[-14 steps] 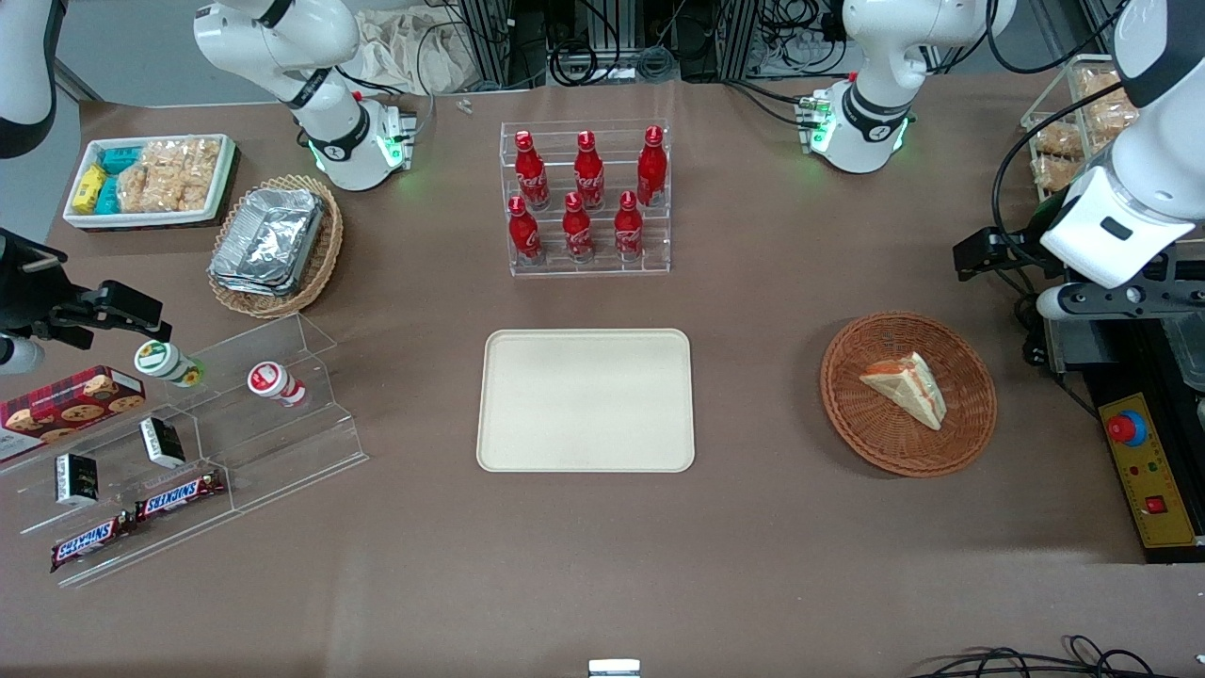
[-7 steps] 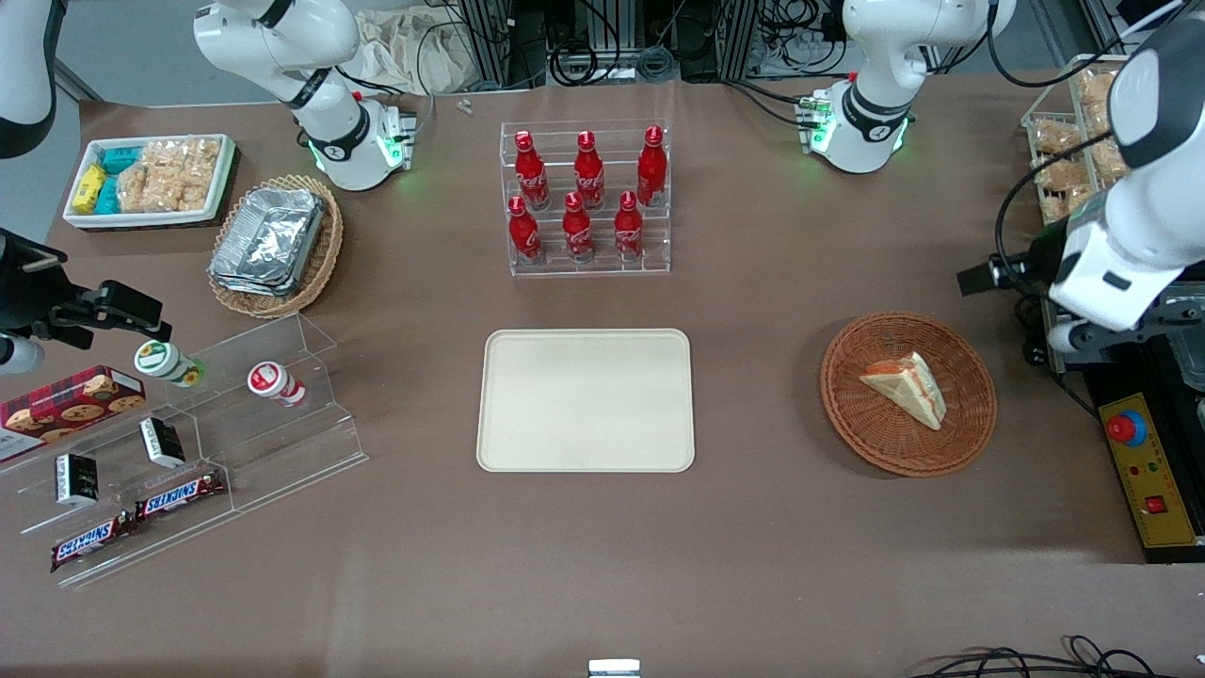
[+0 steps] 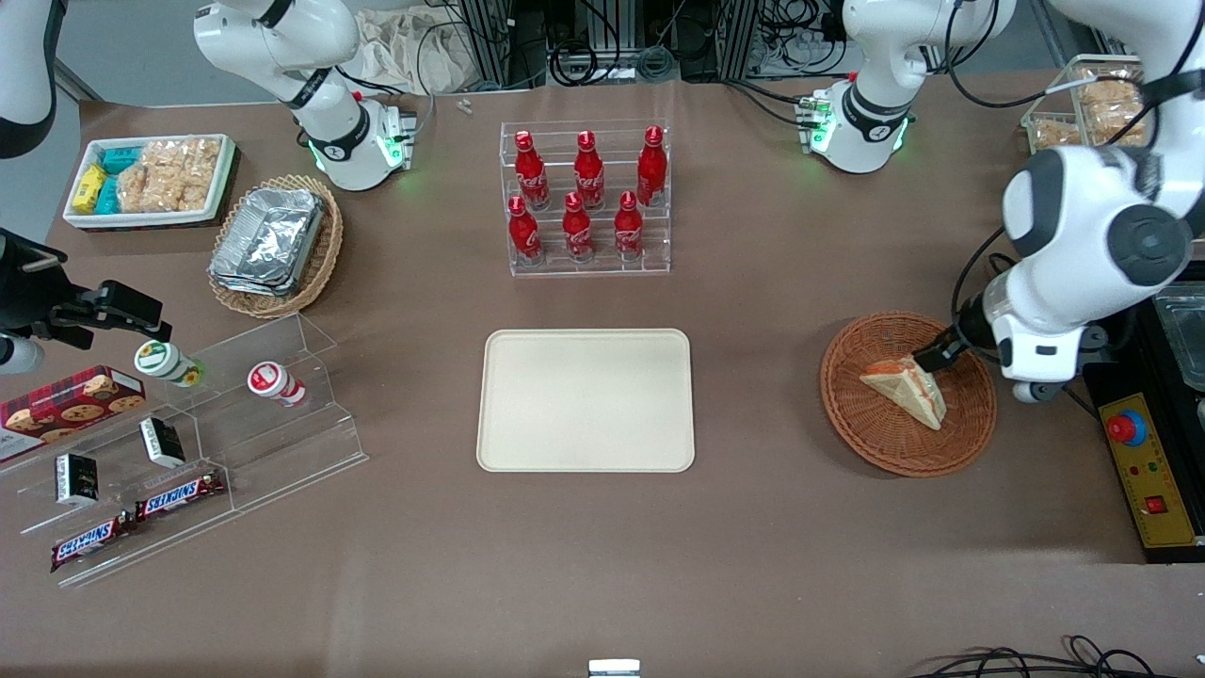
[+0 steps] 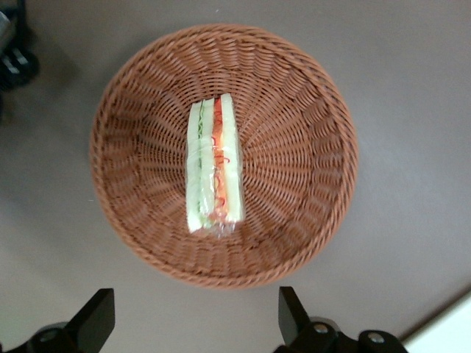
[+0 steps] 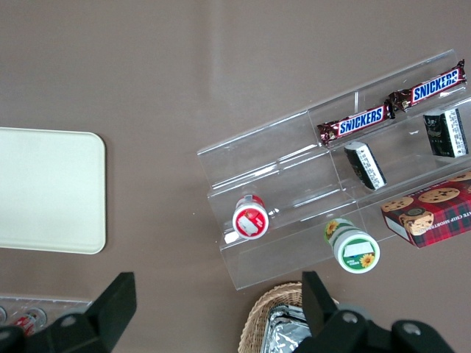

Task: Place sandwich from basket to tray
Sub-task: 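Lower the left gripper and close it on the triangular sandwich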

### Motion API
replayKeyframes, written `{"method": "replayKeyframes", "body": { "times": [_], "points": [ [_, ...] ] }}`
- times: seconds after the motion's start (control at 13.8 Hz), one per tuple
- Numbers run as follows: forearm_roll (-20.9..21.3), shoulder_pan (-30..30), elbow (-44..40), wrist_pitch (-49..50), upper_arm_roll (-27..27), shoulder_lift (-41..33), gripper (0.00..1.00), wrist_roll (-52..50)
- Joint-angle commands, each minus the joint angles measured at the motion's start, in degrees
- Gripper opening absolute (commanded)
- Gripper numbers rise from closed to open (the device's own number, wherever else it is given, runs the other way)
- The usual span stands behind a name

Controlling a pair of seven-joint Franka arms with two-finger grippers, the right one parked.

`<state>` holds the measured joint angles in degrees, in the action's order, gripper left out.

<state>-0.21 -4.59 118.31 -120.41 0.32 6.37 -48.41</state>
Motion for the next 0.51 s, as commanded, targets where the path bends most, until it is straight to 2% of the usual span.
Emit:
{"method": "replayKeyframes", "body": {
  "times": [0.0,0.22,0.43],
  "points": [
    [1.4,0.1,4.9,-8.1,-0.1,2.4,1.00,-7.6],
    [7.7,0.0,5.0,-11.1,-0.1,7.2,1.00,-13.3],
    [8.7,0.0,5.1,-13.9,-0.1,10.0,1.00,-15.5]
  ]
}}
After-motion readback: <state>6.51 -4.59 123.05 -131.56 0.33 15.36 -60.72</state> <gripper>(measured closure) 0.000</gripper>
